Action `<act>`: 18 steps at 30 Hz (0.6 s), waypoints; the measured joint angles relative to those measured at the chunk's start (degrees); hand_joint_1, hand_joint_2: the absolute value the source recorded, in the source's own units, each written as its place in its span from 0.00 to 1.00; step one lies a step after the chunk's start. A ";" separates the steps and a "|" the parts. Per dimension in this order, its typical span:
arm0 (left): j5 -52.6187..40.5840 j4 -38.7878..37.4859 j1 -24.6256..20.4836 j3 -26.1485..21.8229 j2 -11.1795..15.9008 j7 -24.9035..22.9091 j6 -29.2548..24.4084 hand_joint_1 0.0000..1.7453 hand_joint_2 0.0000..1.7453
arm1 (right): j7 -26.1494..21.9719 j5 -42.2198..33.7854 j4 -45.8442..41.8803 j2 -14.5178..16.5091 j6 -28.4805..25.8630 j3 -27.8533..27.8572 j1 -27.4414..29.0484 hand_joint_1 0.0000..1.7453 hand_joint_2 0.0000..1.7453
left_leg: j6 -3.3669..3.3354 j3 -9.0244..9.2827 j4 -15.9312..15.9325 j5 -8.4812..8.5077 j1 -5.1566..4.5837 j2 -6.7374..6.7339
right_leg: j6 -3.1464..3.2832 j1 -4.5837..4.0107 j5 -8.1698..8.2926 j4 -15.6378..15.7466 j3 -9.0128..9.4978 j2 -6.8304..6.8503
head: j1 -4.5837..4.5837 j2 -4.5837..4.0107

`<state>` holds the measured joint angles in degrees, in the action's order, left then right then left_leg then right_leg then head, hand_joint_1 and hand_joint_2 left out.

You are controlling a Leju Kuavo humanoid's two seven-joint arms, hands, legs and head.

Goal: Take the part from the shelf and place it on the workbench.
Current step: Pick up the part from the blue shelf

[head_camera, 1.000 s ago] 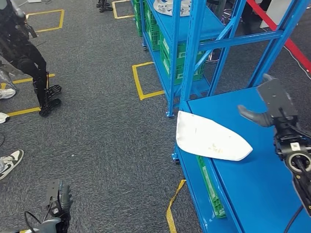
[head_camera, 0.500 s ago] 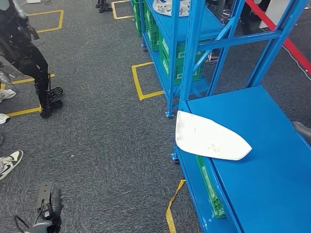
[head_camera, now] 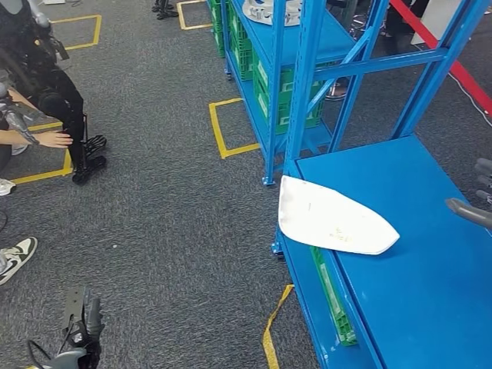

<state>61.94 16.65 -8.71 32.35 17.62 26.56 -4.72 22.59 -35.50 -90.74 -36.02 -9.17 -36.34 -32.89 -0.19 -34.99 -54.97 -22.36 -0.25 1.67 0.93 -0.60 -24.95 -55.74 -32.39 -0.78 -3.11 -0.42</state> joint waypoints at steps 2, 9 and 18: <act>0.00 0.00 -0.03 0.00 -0.09 0.00 0.02 0.00 0.00 | -0.16 -0.42 0.51 0.00 0.10 -0.70 -0.35 0.00 1.00 | 0.00 0.00 0.00 0.00 0.00 0.01 | -0.01 0.00 0.00 0.00 0.00 0.02 | 0.00 0.00; 0.00 0.00 -0.05 -0.01 -0.27 -0.07 0.02 0.00 0.00 | -0.86 -4.39 2.16 0.02 0.67 -2.78 -1.41 0.00 1.00 | 0.00 -0.01 0.00 0.00 -0.01 0.02 | -0.01 0.01 0.00 0.00 0.02 0.01 | 0.00 0.00; 0.00 0.00 -0.12 -0.01 -0.56 -0.07 0.02 0.00 0.00 | -2.45 -7.60 4.74 0.42 1.05 -5.92 -2.69 0.00 1.00 | 0.00 -0.01 0.00 0.00 0.00 0.06 | -0.01 0.00 0.00 0.00 0.03 0.05 | 0.00 0.00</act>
<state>61.94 16.65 -8.84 32.34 17.06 26.49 -4.70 20.14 -43.10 -86.01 -35.60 -8.13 -42.26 -35.58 -0.19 -35.00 -54.97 -22.36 -0.25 1.73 0.93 -0.60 -24.96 -55.74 -32.36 -0.73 -3.11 -0.42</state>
